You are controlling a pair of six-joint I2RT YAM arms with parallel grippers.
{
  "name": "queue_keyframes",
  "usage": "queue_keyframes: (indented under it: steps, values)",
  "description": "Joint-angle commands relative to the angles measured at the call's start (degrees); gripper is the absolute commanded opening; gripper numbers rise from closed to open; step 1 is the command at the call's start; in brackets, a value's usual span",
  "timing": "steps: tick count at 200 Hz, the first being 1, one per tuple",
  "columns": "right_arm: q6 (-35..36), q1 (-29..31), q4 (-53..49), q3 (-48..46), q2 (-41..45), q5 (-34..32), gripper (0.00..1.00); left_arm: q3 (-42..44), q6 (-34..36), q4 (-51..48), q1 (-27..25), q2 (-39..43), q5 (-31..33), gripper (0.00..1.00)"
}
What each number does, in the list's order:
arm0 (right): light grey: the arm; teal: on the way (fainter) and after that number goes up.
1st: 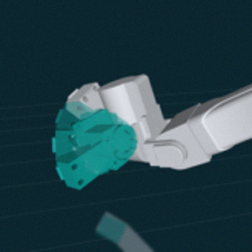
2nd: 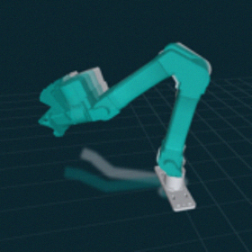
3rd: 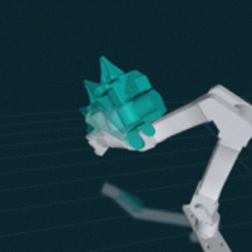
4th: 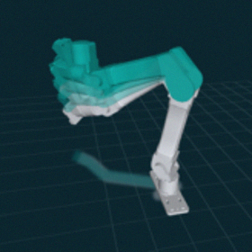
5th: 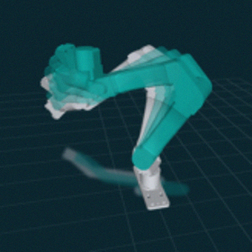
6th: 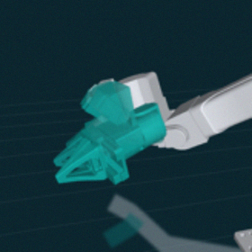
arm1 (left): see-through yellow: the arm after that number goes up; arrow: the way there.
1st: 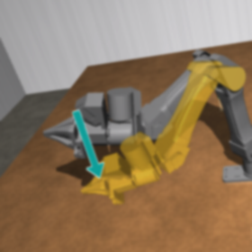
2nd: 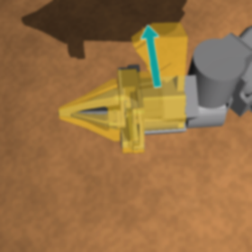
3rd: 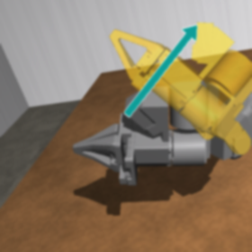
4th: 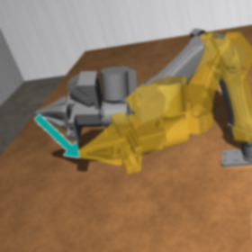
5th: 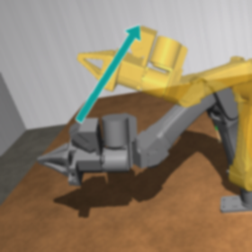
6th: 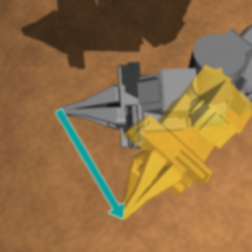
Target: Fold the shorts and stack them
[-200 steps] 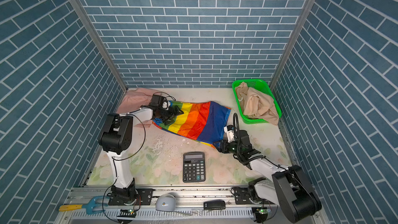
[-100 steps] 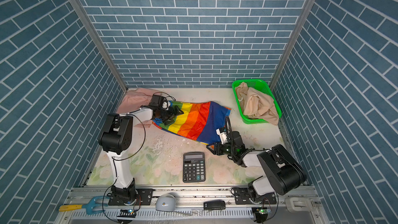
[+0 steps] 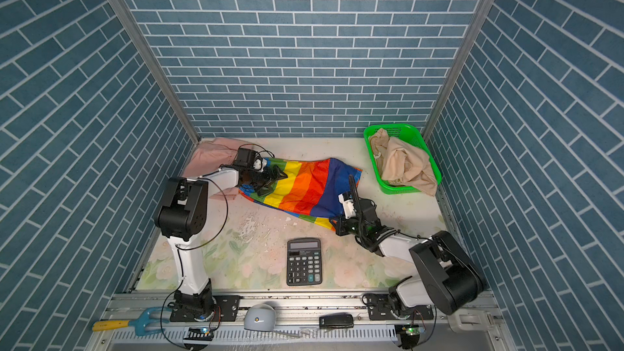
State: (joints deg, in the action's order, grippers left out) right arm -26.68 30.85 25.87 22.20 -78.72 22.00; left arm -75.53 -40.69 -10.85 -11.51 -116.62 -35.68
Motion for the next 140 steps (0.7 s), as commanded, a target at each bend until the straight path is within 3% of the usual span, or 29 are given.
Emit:
queue_keyframes:
  steps: [1,24,48,79,110,140]
  values:
    - [6.9,-0.1,-13.0,1.0,5.3,-6.4,0.04,1.3,0.9,-3.4,1.1,-4.6,2.5,1.00]
    - [6.1,-0.2,-15.4,1.2,7.1,-5.7,0.02,0.3,1.8,-4.5,1.6,-5.1,2.5,0.99]
    - [6.3,0.1,-17.2,2.7,5.4,-1.6,0.06,-0.3,2.1,-4.8,1.6,-5.5,2.5,1.00]
    - [6.8,0.3,-18.6,3.2,5.5,-2.4,0.13,-0.5,2.1,-4.4,1.8,-5.8,2.2,1.00]
    - [7.4,0.7,-23.9,6.2,5.3,-2.6,0.30,-0.1,2.0,-3.9,2.4,-6.1,1.8,0.99]
    - [2.9,0.5,-19.7,5.2,5.2,0.8,0.43,0.2,2.3,-3.8,3.0,-6.4,1.5,1.00]
